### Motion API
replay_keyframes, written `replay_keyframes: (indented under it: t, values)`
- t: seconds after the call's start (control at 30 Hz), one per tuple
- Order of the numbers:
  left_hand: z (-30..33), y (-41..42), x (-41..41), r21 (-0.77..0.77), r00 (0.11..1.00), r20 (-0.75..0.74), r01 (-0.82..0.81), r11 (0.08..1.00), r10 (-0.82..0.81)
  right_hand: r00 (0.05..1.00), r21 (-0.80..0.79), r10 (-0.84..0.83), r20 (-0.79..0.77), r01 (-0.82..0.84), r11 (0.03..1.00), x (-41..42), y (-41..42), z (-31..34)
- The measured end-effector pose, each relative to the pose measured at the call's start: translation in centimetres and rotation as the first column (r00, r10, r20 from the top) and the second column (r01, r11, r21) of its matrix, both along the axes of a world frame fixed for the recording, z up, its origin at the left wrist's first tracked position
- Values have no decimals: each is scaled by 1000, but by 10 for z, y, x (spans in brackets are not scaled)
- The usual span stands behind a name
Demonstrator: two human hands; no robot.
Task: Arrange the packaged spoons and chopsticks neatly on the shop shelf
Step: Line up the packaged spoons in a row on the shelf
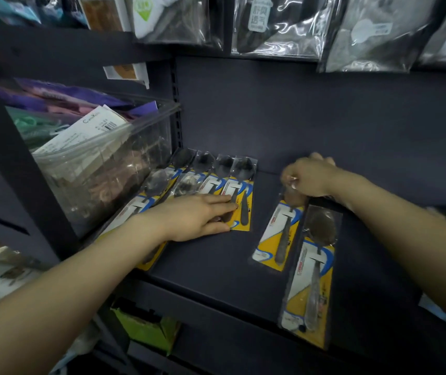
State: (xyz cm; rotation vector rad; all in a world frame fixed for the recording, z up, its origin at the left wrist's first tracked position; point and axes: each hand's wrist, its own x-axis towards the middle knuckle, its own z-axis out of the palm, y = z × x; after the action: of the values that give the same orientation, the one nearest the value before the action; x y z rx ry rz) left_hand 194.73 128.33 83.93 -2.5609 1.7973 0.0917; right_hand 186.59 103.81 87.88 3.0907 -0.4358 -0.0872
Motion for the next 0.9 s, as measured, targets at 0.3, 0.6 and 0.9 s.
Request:
replay_keyframes:
  t: [0.3,0.6,0.9]
  values:
    - [-4,-2,0,23,998,55,-21,1000,20,931,87,350,-104,-342,936,-4,35,-29]
    - [-5,-2,-3,-25,998,47,-36,999,37,982,236,135,136,-164,958,2,31,-21]
    - [-10,1,4,-71,999,-30,11,997,-13,843,892,-536,39,212,399,76,30,-22]
